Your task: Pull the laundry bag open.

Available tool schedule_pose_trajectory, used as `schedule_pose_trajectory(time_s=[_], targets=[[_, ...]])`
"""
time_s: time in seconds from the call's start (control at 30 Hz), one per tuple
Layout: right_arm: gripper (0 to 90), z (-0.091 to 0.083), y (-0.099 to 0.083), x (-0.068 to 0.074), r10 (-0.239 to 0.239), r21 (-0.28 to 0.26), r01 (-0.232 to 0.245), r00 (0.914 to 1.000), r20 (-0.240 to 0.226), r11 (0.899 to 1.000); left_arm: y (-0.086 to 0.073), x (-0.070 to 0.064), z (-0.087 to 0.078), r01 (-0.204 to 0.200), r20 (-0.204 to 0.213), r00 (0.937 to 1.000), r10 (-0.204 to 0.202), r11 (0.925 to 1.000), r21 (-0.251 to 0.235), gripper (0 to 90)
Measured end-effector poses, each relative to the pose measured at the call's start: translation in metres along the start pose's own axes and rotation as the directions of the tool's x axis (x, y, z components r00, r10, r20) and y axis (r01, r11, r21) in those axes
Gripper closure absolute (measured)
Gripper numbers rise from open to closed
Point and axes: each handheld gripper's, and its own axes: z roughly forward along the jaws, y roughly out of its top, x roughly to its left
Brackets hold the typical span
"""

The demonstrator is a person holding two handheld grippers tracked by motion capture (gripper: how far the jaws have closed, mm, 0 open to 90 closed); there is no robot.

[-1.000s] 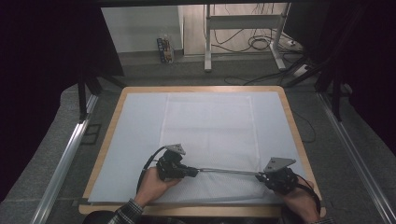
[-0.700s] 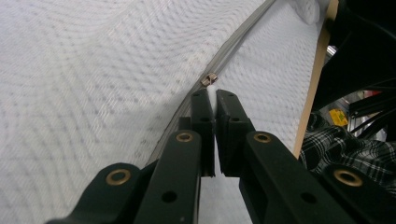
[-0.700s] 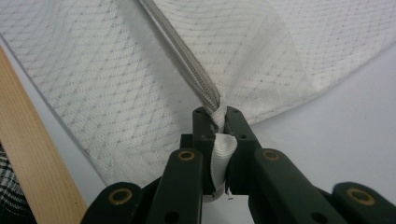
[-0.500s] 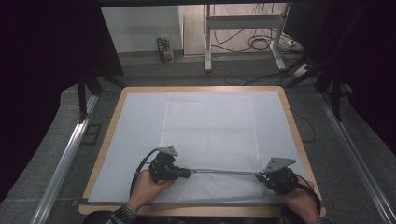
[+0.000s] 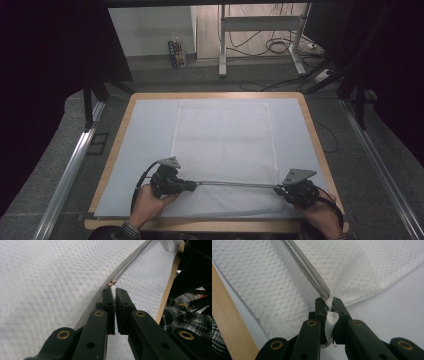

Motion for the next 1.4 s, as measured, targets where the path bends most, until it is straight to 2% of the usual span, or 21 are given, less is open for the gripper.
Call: schedule_pose_trajectory(time_s=[0.43,0.5,0.97,1.13,1.2,1.4], targets=[[84.5,0.000,0.000,0.000,-0.002,0.005,0.002,1.0000,-0.002,1.000,-0.010,0.003,-0.011,0.017,-0.015,0.9997,-0.017,0.9998,-0.011,87.4],[84.5,0.000,0.000,0.001,-0.001,0.006,0.001,1.0000,0.000,1.000,-0.011,0.003,-0.013,0.015,-0.028,0.9995,-0.016,0.9998,-0.010,87.4],[84.5,0.000,0.000,0.000,-0.001,0.007,0.001,1.0000,0.000,1.000,-0.023,0.010,-0.026,0.047,-0.057,0.9972,-0.048,0.9987,-0.022,87.4],[84.5,0.000,0.000,0.000,0.000,0.007,0.000,1.0000,0.000,1.000,-0.026,0.011,-0.028,0.060,-0.050,0.9968,-0.062,0.9976,-0.034,87.4],[84.6,0.001,0.001,0.001,-0.001,0.009,0.001,1.0000,0.001,1.000,-0.027,0.011,-0.029,0.055,-0.066,0.9962,-0.056,0.9982,-0.024,87.4],[84.5,0.001,0.000,0.001,0.001,0.011,-0.001,1.0000,0.003,1.000,-0.033,0.014,-0.036,0.073,-0.074,0.9944,-0.075,0.9967,-0.036,87.4]])
